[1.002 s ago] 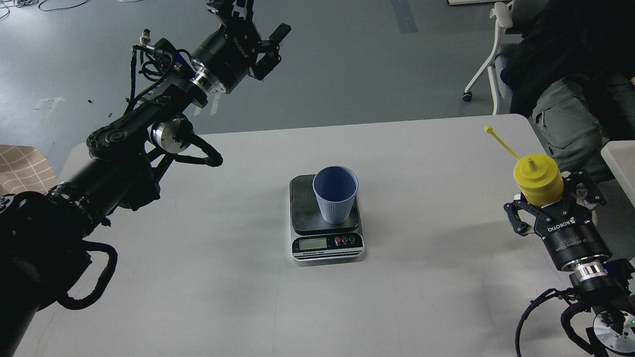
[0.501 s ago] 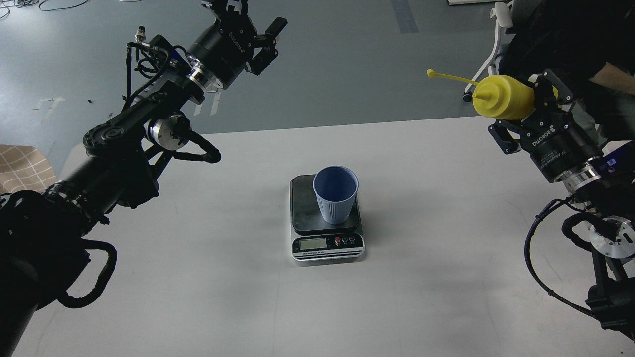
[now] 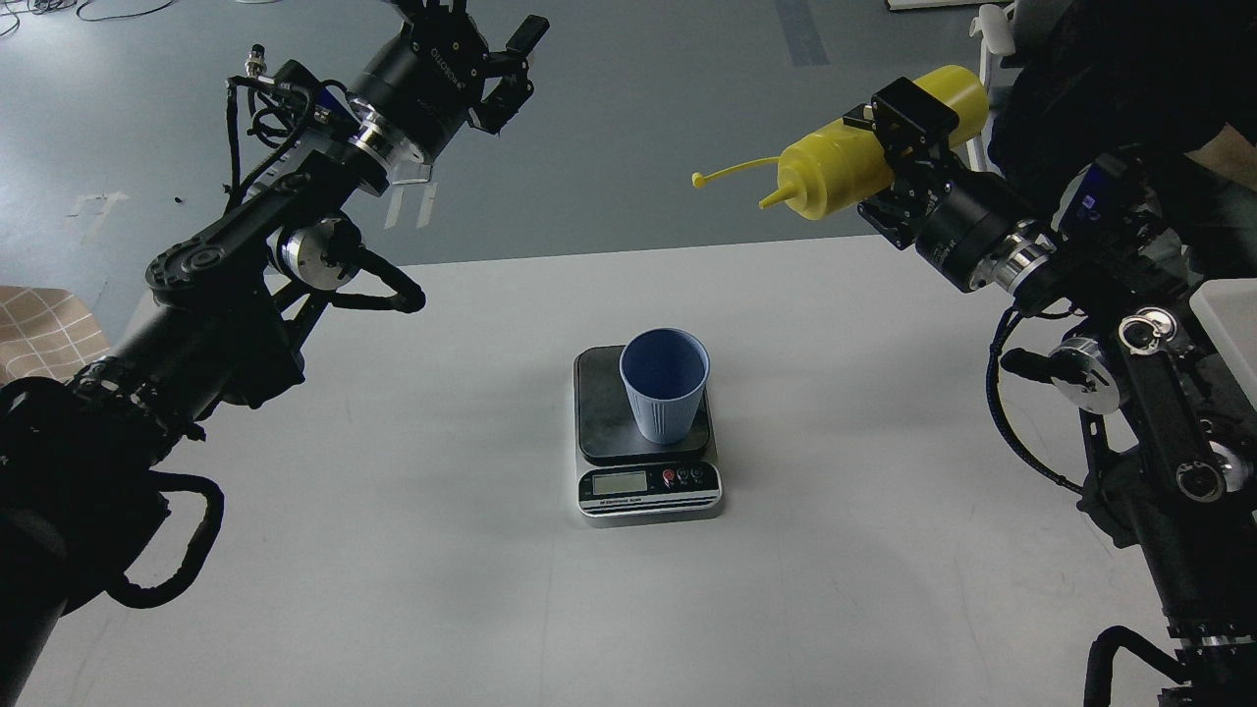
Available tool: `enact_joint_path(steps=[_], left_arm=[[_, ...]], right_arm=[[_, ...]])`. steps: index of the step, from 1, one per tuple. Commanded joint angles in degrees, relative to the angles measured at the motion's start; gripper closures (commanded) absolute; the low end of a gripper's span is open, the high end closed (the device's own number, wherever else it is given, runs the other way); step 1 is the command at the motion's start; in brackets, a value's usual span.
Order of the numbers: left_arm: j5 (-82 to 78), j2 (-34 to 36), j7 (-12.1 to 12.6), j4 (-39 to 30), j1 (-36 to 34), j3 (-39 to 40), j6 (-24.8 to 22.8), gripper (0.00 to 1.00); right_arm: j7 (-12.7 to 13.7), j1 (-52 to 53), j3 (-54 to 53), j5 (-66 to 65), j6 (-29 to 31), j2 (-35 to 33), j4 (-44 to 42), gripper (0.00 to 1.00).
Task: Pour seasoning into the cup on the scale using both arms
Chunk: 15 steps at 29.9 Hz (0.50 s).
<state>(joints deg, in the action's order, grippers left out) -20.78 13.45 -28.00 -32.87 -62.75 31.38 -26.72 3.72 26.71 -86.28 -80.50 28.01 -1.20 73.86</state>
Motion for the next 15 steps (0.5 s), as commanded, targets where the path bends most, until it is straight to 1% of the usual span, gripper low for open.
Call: enact_joint_path(steps=[1, 3, 5, 10, 13, 15], left_arm=[[0.04, 0.09, 0.00, 0.00, 0.00, 0.17, 0.00, 0.02], [0.04, 0.09, 0.00, 0.00, 0.00, 0.26, 0.00, 0.02], [0.04, 0.09, 0.00, 0.00, 0.00, 0.61, 0.00, 0.02], [0.04, 0.44, 0.00, -0.18, 0.00, 1.05, 0.00, 0.02], [0.04, 0.61, 0.00, -0.18, 0.00, 1.05, 0.00, 0.02], [0.04, 0.53, 0.00, -0.18, 0.00, 1.13, 0.00, 0.02]], right_arm=[[-0.21, 1.15, 5.23, -6.05, -0.01, 1.20, -0.38, 1.00], [-0.29, 1.50, 6.55, -7.91, -0.24, 1.20, -0.38, 1.00], [-0.56, 1.77, 8.14, -10.89, -1.90, 1.20, -0.38, 1.00], [-2.48, 1.68, 9.02, -17.74, -2.79, 0.94, 0.32, 1.00], [-3.98, 1.68, 9.11, -20.48, -2.87, 0.94, 0.58, 1.00], [-4.51, 1.42, 9.28, -21.36, -2.79, 0.85, 1.11, 1.00]])
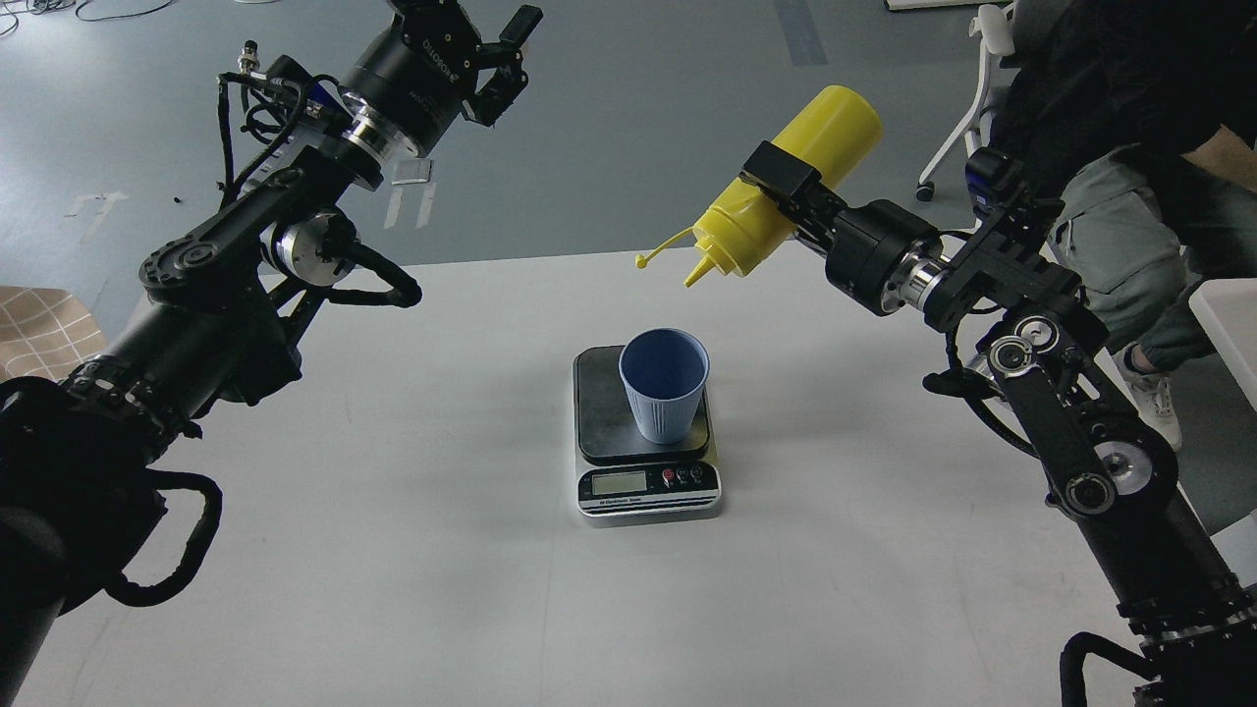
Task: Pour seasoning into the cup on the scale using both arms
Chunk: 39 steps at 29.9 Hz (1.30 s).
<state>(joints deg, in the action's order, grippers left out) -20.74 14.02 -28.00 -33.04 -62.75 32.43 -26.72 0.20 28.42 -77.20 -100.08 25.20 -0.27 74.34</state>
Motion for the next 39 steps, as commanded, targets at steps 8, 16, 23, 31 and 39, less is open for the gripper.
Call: enact_joint_path(steps=[8, 16, 23, 31, 39], left_arm=[[0.00, 0.04, 0.00, -0.09, 0.00, 0.53, 0.00, 0.02], [0.00, 0.39, 0.00, -0.18, 0.09, 1.06, -0.09, 0.02], [0.00, -0.04, 0.00, -0.18, 0.09, 1.06, 0.00, 0.02], [-0.09, -0.48, 0.00, -0.18, 0.00, 0.71, 0.00, 0.02], [-0.17, -1.01, 0.00, -0.18, 0.00, 0.18, 0.18, 0.02]], right_arm=[[-3.28, -0.65, 7.77, -5.38, -0.50, -1.93, 3.09, 1.00], [-3.98, 0.14, 8.03, -8.29, -2.17, -1.84, 3.09, 1.00], [-5.21, -0.29, 8.21, -8.37, -2.43, -1.93, 3.70, 1.00], [-3.29, -1.26, 3.48, 0.10, -2.09, -1.32, 4.32, 1.00], [9.55, -2.85, -3.92, 44.33, -6.03, 0.09, 4.76, 1.00]])
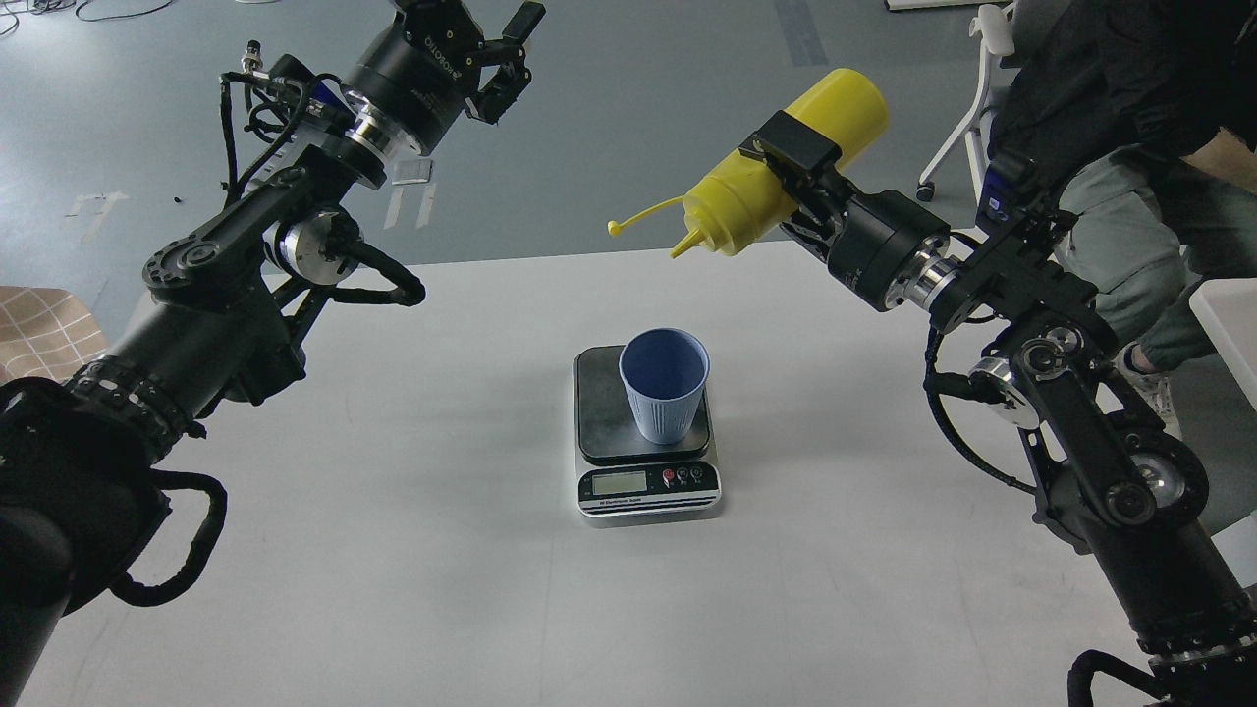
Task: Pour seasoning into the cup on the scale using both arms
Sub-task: 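Turn the bottle upright and lower it back to the table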
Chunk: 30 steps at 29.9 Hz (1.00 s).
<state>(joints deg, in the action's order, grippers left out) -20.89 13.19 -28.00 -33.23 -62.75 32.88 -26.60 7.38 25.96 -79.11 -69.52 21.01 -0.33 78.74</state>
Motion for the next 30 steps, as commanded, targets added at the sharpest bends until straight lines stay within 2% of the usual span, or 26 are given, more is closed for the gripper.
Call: enact_joint_path(steps=[1, 3, 4, 7, 9, 12, 18, 30], left_arm=[[-0.02, -0.61, 0.00, 0.00, -0.01, -0.36, 0.14, 0.02], [-0.11, -1.14, 0.00, 0.00, -0.01, -0.45, 0.14, 0.02], [-0.46, -1.41, 0.00, 0.00, -0.01, -0.45, 0.14, 0.02], [-0.64, -1.58, 0.00, 0.00, -0.01, -0.54, 0.14, 0.02], [-0.73, -1.59, 0.00, 0.00, -0.01, -0.54, 0.14, 0.02], [-0.82, -1.59, 0.00, 0.00, 0.08, -0.62, 0.14, 0.02], [-0.90, -1.50, 0.00, 0.00, 0.08, -1.76, 0.14, 0.02], [-1.08, -2.64, 0.00, 0.53, 0.26, -3.26, 0.14, 0.02]], right_arm=[[2.38, -0.56, -2.71, 19.10, -2.29, 0.15, 0.19, 1.00], [1.42, -0.82, -3.76, 24.57, -1.68, 0.15, 0.54, 1.00], [-0.33, -1.70, -5.60, 27.91, -0.98, 0.24, 1.06, 1.00], [-3.32, -3.19, -8.94, 36.43, 2.09, 0.33, 1.68, 1.00], [-4.30, -3.37, -10.61, 42.06, 4.03, 0.33, 1.77, 1.00], [-4.39, -4.33, -12.64, 48.58, 6.66, 0.33, 1.86, 1.00], [-4.57, -9.78, -15.80, 54.75, 6.99, 0.33, -0.59, 1.00], [-5.01, -13.57, -20.99, 54.75, 6.99, 0.33, -12.64, 1.00]])
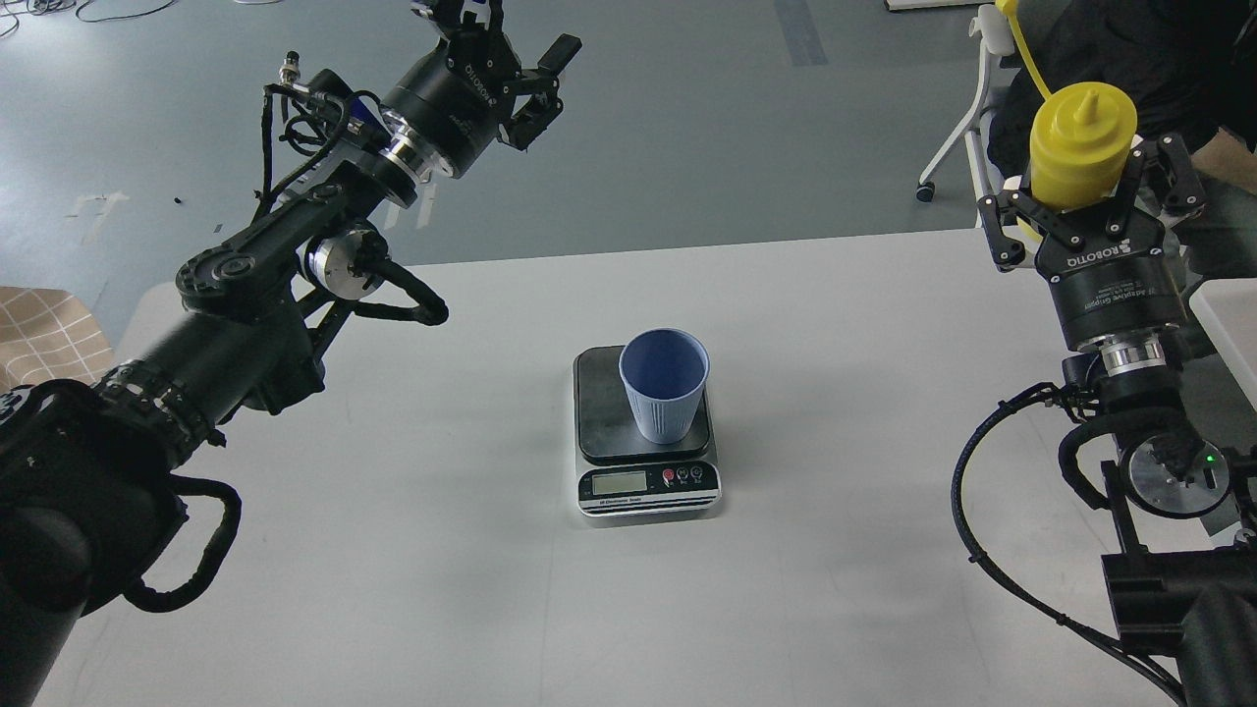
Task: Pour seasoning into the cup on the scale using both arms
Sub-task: 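Turn the bottle upright and lower it back to the table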
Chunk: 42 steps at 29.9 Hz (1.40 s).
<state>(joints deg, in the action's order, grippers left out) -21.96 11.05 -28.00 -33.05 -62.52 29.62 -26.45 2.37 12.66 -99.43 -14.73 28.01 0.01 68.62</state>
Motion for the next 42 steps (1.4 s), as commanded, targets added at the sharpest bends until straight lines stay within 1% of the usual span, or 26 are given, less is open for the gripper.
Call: enact_joint_path(steps=[1, 4, 6, 10, 13, 16, 23, 27, 29, 36, 38, 41, 42], left_arm=[[-0.01, -0.68, 0.00, 0.44, 0.03, -0.01, 0.00, 0.02], [-0.19, -1.03, 0.00, 0.53, 0.03, -0.09, 0.00, 0.02], [-0.19, -1.30, 0.00, 0.62, 0.03, -0.09, 0.09, 0.02], [-0.54, -1.12, 0.00, 0.71, 0.56, -1.41, 0.09, 0.02], [-0.54, -1.30, 0.00, 0.71, 0.91, -2.11, 0.00, 0.02], [-0.63, -1.38, 0.00, 0.80, 1.44, -2.20, 0.09, 0.02], [-0.63, -1.38, 0.00, 1.06, 1.53, -3.87, 0.26, 0.02], [-0.54, -1.38, 0.00, 1.85, 1.53, -4.05, 0.26, 0.02], [-0.54, -1.38, 0.00, 1.94, 1.53, -4.40, 0.26, 0.02], [-0.63, -1.38, 0.00, 2.03, 1.53, -4.49, 0.35, 0.02], [-0.63, -1.38, 0.00, 1.94, 1.53, -4.49, 0.35, 0.02], [-0.63, -1.38, 0.00, 2.03, 1.53, -4.58, 0.26, 0.02], [-0.63, -1.30, 0.00, 2.03, 1.53, -4.58, 0.26, 0.02]], right_arm=[[0.09, -0.35, -0.68, 0.05, -0.01, -0.01, -2.61, 1.00], [0.27, -0.53, -0.50, -0.03, -0.01, -0.01, -2.96, 1.00], [0.36, -0.53, 0.20, 0.14, -0.01, -0.01, -5.24, 1.00], [0.45, -0.53, 0.46, 0.49, -0.01, -0.01, -6.74, 1.00], [0.27, -0.53, 3.01, 1.11, -0.01, -0.01, -9.55, 1.00], [0.09, -1.66, 5.20, 2.16, -0.01, -0.01, -9.03, 1.00], [1.06, -4.65, 10.12, 8.31, -0.01, -0.01, -8.59, 1.00], [1.50, -5.62, 10.48, 11.65, -0.01, -0.01, -8.59, 0.99], [2.29, -6.15, 10.48, 12.97, -0.01, -0.01, -8.68, 0.99], [2.47, -6.94, 10.31, 14.81, -0.01, -0.01, -8.77, 0.97], [2.64, -7.29, 10.31, 15.70, -0.01, -0.01, -8.85, 0.92], [3.17, -7.91, 10.31, 15.79, -0.01, -0.01, -9.20, 0.81], [3.43, -8.08, 10.31, 15.79, -0.01, -0.01, -9.20, 0.80]])
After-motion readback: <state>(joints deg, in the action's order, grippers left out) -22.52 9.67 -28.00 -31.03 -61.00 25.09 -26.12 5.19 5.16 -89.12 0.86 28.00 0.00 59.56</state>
